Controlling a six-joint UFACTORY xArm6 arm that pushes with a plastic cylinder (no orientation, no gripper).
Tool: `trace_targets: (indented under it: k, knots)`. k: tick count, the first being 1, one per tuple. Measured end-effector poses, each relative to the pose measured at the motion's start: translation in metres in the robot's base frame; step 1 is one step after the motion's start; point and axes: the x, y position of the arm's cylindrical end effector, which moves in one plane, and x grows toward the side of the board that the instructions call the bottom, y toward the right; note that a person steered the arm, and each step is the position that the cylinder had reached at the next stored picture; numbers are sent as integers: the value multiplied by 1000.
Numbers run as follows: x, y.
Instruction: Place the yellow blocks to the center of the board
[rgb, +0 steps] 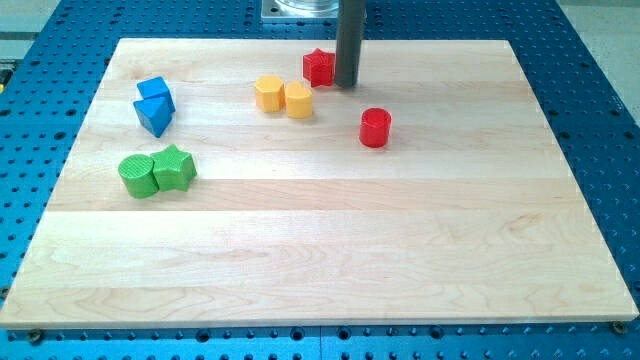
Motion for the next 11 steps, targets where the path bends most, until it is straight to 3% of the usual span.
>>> trace_targets:
  k: [1,2,3,6,7,8,9,10,11]
  knots:
    - [-11,-11]
    - [14,31]
    - [10,-22]
    - [54,-59]
    - [22,-91]
    - [52,-134]
    - [73,-92]
    - [25,-86]
    - [45,-43]
